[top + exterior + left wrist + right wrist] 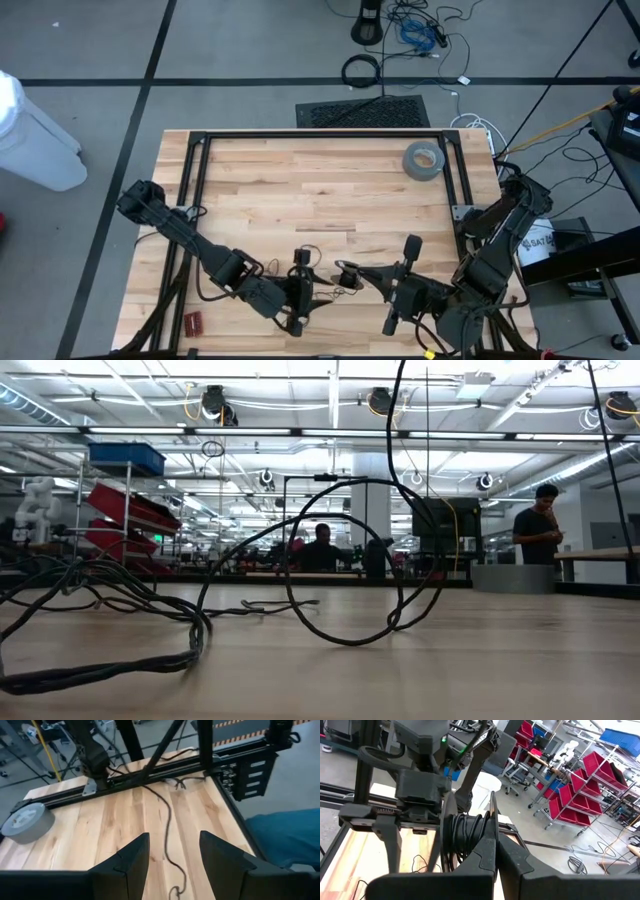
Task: Coil cords
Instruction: Coil the black wire onto the spool
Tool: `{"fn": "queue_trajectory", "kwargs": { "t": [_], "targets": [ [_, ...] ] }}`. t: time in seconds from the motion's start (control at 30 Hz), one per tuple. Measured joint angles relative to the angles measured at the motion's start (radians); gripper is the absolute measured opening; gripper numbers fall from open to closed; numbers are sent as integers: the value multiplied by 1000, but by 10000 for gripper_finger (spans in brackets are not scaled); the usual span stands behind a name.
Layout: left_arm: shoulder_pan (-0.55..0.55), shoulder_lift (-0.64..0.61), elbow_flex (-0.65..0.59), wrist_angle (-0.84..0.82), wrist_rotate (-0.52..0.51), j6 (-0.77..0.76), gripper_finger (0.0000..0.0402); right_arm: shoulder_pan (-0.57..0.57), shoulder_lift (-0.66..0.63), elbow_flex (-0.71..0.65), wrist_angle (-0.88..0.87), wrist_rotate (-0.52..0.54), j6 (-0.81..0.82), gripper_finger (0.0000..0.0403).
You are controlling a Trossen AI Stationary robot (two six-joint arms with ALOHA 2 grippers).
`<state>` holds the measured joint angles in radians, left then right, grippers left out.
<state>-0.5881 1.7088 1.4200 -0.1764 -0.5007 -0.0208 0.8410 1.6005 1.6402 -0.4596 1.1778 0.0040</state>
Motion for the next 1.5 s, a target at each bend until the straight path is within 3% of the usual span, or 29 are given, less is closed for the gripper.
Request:
{"fn": "queue_trajectory", "kwargs": {
  "t": [0.73,0.97,1.5],
  "targets": [
    [73,94,-1,33,84,-96,180,71,-23,0,6,9,-15,0],
    [92,102,-1,35,185,-102,180,84,-23,0,30,33,-42,0],
    [120,137,-1,36,272,-101,180,84,-23,0,29,35,-46,0]
  ]
}}
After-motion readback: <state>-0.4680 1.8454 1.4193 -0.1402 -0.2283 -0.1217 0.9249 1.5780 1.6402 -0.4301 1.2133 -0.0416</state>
